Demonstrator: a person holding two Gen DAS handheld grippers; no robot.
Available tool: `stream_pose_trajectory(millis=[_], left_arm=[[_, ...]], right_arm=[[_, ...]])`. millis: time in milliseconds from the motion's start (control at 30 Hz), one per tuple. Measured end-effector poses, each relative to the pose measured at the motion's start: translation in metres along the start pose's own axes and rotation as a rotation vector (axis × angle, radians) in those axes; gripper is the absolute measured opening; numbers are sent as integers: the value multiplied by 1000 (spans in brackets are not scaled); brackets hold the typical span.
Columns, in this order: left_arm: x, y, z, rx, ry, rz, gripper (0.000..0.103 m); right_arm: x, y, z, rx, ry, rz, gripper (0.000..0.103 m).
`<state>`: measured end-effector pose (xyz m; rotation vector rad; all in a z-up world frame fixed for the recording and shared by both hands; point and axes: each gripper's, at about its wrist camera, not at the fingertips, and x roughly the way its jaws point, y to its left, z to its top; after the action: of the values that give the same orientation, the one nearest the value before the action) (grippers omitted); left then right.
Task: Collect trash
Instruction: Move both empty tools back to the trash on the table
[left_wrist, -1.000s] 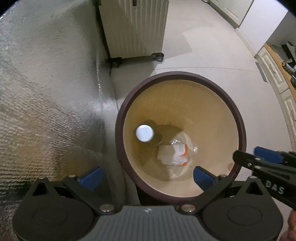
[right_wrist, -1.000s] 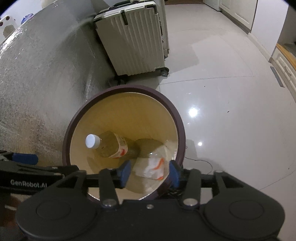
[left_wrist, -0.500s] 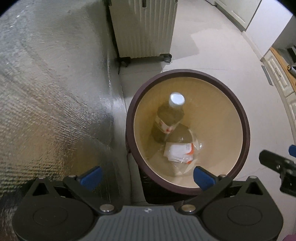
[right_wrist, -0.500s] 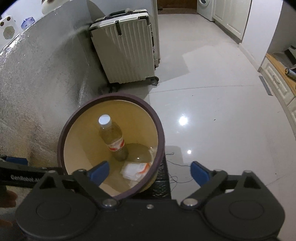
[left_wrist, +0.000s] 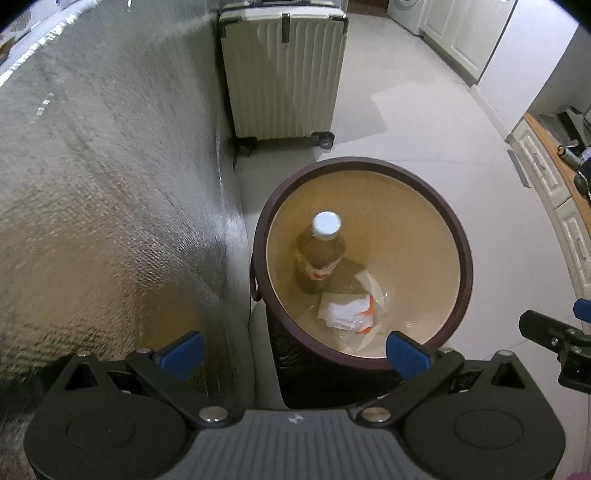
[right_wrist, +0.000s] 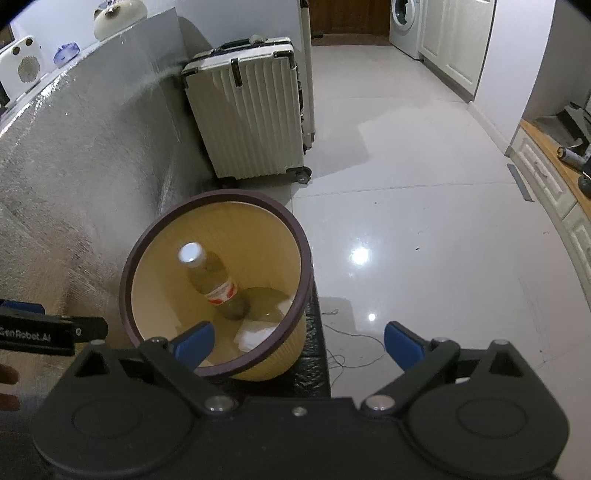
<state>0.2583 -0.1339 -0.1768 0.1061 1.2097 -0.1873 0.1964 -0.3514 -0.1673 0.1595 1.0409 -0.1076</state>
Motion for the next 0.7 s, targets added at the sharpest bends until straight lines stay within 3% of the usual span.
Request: stream_pose_trajectory(millis=[300, 467, 700], left_arm=[[-45, -2, -12, 31, -115, -39, 103], [-80, -1, -18, 56, -209, -71, 103], [-138, 11, -27, 44, -343, -193, 103]], right_arm=[[-34, -8, -7, 16, -64, -32, 99], [-72, -10, -6, 9, -163, -34, 99], [-126, 0, 2, -4, -312, -11, 99]])
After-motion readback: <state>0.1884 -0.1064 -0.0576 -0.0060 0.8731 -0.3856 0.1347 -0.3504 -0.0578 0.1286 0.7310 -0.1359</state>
